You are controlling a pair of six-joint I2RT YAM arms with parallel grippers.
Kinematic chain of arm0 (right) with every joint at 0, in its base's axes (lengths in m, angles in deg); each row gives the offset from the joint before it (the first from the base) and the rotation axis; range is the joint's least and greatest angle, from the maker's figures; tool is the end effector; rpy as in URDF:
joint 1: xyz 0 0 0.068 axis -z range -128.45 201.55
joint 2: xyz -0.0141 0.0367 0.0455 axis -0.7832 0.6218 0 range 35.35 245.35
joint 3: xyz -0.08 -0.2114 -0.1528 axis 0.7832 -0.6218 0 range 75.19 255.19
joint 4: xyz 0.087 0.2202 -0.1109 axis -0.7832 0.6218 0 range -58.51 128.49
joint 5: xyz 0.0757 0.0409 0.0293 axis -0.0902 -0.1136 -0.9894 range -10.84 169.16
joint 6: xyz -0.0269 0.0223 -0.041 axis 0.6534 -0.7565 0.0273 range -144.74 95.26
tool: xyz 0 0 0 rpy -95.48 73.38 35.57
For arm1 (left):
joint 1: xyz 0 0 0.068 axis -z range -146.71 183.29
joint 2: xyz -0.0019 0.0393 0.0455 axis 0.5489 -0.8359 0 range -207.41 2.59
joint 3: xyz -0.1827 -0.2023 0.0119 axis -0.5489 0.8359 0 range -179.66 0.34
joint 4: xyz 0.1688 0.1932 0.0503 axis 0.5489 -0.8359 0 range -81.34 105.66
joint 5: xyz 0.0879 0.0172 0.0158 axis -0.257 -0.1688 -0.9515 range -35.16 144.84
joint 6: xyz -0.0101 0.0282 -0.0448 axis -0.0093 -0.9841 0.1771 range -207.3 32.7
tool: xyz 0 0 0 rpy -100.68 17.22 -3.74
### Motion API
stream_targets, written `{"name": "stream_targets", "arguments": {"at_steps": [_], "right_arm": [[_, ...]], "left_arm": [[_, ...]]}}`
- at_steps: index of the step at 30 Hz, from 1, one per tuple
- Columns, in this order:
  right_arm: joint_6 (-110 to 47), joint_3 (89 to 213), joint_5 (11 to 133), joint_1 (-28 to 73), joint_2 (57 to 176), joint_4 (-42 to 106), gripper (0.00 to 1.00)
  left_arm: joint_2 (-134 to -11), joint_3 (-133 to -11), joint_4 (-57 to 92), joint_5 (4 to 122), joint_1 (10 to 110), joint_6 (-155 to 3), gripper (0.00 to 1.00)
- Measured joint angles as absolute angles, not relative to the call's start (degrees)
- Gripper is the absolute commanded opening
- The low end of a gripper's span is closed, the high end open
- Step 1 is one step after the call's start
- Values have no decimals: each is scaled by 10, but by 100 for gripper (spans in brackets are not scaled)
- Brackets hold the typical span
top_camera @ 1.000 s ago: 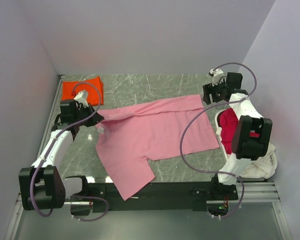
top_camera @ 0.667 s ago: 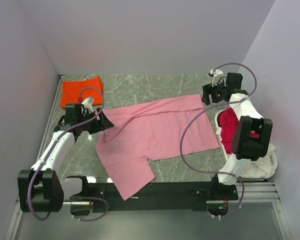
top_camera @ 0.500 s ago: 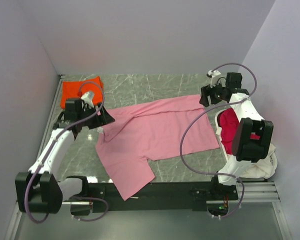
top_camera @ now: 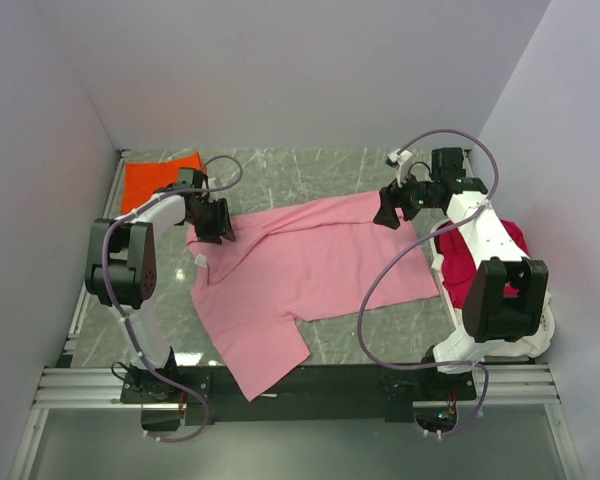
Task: Fold and stack the t-shirts
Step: Fold the tshirt
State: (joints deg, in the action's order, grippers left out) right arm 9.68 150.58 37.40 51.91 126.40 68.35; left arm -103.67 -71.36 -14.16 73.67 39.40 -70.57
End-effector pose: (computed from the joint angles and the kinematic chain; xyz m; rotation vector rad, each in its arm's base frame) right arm 0.3382 0.0216 0.2893 -0.9382 2.0674 0.5912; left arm 0.3729 -0.0514 0.1803 -0.1491 2.7119 -0.5635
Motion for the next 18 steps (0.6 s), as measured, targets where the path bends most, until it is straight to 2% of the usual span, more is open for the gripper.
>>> {"name": "stream_targets", "arguments": {"at_steps": [10,12,13,14,16,18], "right_arm": [[96,1496,371,521,1264,684,80],[96,1496,370,521,1264,683,80],[96,1496,369,521,1264,683,80],[96,1496,368,522,1264,683,80],[96,1495,365,523,1264,684,80],[96,1494,364,525,1264,683,80]], "left_arm": [[-1073,-741,-167,728,425,-722,46],[-1076,-741,-168,728,427,-723,36],[-1078,-741,-170,728,427,-727,23],[-1079,-741,-171,729,427,-725,17],[-1079,-741,-176,731,427,-731,12],[-1079,-741,-179,734,428,-730,12]]}}
